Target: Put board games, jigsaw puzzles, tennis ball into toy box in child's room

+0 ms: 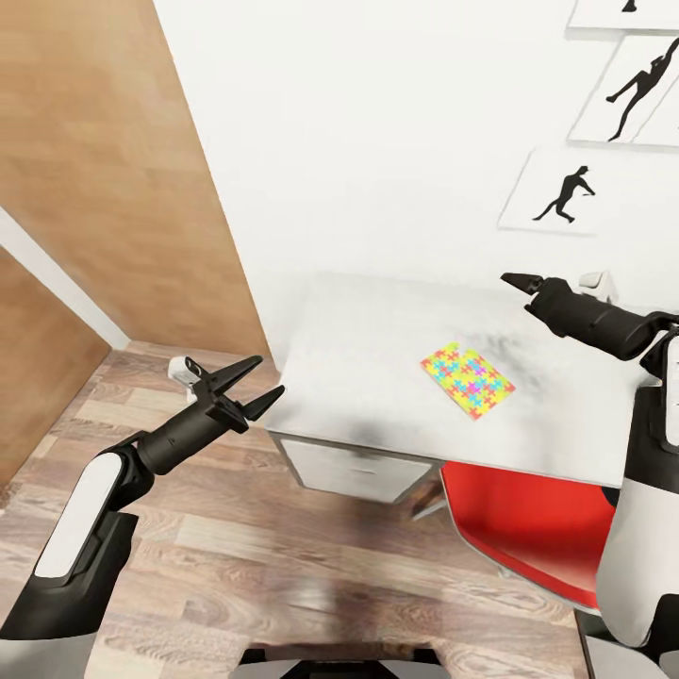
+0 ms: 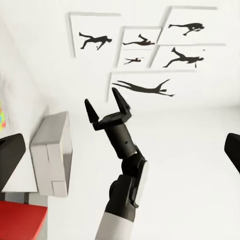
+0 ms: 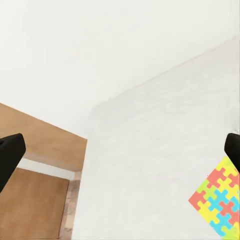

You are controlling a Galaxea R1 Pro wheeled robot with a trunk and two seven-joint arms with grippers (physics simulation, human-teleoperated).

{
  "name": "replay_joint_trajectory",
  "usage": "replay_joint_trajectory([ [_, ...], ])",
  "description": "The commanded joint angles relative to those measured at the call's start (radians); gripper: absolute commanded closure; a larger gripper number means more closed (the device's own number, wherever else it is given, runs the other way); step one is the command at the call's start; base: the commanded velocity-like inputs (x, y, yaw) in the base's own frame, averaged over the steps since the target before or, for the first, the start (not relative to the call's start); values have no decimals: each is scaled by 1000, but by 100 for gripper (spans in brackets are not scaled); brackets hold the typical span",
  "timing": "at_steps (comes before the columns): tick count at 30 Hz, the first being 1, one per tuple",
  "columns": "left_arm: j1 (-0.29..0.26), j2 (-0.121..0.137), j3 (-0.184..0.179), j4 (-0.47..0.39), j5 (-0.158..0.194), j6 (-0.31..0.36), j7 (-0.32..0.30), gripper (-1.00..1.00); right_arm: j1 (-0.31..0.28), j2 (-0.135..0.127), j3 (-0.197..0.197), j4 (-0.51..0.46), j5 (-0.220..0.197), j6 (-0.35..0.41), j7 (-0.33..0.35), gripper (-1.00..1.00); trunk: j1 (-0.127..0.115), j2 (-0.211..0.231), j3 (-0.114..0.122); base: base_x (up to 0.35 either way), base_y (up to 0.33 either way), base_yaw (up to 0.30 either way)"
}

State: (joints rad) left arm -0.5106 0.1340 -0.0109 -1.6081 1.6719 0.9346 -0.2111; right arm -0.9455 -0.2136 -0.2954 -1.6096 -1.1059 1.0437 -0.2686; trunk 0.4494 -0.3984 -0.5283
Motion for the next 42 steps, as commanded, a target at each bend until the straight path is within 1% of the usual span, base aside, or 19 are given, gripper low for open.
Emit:
replay_joint_trajectory([
  [1,-1,1,-1,1,-5,1,-7,-100,-1,0,-1,-1,-11,3,-10,-100,1,-2,-1,30,117,10],
  [7,-1,0,0,1,-16,1,-7,-100,59,-3,-7,18,-9,3,-12,-100,1,-2,-1,16,62,-54],
  [10,-1,0,0,1,-18,1,-7,-100,70,-3,-8,22,-8,3,-13,-100,1,-2,0,9,33,-151],
  [12,-1,0,0,1,-19,1,-7,-100,94,-10,-11,30,-8,3,-13,-100,1,-2,1,8,22,-195],
  [13,-1,0,0,1,-19,1,-7,-100,94,-10,-11,30,-8,3,-13,-100,1,-2,1,10,20,-204],
  [16,-2,1,1,1,-21,2,-10,-100,134,-31,-13,45,-7,3,-18,-100,1,-2,2,61,21,-230],
  [17,-2,1,1,1,-21,2,-10,-100,134,-31,-13,45,-7,3,-18,-100,1,-2,3,100,29,-240],
  [19,-2,1,1,1,-22,2,-11,-100,166,-44,-15,57,-8,3,-21,-100,1,-2,4,158,50,-249],
  [22,-2,1,1,1,-22,2,-11,-100,181,-49,-16,63,-8,3,-23,-100,1,-2,6,194,62,-255],
  [25,-2,1,1,1,-22,2,-11,-100,216,-58,-18,74,-9,3,-26,-100,1,-2,8,244,73,-262],
  [35,-2,2,2,1,-23,3,-11,-100,252,-66,-30,88,-9,3,-27,-100,1,-2,15,287,72,-252],
  [42,-2,1,1,1,-23,2,-9,-100,274,-65,-39,92,-9,3,-21,-100,1,-2,17,172,34,-114],
])
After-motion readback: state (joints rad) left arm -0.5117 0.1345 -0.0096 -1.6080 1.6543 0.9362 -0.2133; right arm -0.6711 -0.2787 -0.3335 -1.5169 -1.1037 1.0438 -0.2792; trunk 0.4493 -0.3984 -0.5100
